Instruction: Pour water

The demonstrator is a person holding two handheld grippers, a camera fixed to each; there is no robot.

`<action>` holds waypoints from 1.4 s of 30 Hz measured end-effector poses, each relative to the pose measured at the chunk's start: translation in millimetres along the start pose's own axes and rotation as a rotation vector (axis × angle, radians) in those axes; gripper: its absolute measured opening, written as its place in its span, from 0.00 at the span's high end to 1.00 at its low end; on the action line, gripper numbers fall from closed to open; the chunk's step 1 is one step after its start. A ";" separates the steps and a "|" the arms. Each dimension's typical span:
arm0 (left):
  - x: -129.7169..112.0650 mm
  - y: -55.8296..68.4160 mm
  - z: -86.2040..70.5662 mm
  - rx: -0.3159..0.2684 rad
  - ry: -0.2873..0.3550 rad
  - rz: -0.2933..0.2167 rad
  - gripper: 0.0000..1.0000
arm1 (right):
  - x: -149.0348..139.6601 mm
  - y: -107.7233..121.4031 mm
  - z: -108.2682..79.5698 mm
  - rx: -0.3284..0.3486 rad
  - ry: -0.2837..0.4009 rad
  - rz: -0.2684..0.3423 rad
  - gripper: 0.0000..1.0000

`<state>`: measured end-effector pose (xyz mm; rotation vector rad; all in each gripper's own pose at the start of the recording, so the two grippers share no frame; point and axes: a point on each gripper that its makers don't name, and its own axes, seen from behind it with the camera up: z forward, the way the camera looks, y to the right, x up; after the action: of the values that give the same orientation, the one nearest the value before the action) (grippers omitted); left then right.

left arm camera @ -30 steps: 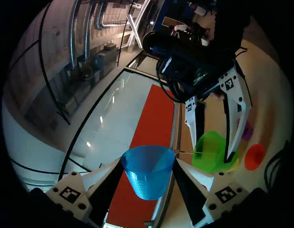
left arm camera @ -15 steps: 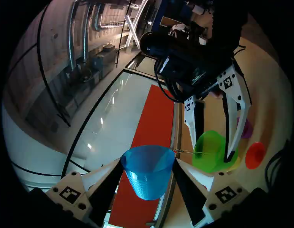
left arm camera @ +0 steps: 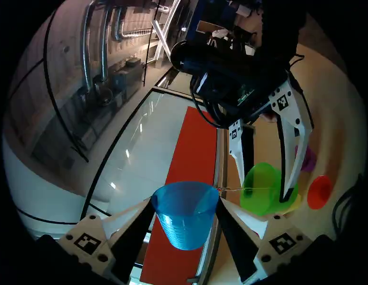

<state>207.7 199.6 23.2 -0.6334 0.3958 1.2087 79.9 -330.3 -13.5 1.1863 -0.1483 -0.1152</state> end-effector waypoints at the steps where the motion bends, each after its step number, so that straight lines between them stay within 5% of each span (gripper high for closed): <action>1: -0.1 0.2 0.3 0.000 0.000 0.002 0.13 | -0.2 -0.1 0.0 0.000 0.000 0.000 0.08; 42: -0.2 1.4 1.3 0.001 -0.002 0.064 0.13 | 0.9 -1.8 0.4 0.003 0.000 -0.006 0.09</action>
<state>206.2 200.6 24.1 -0.6227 0.4179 1.2697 80.6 -331.4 -14.9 1.1899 -0.1446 -0.1200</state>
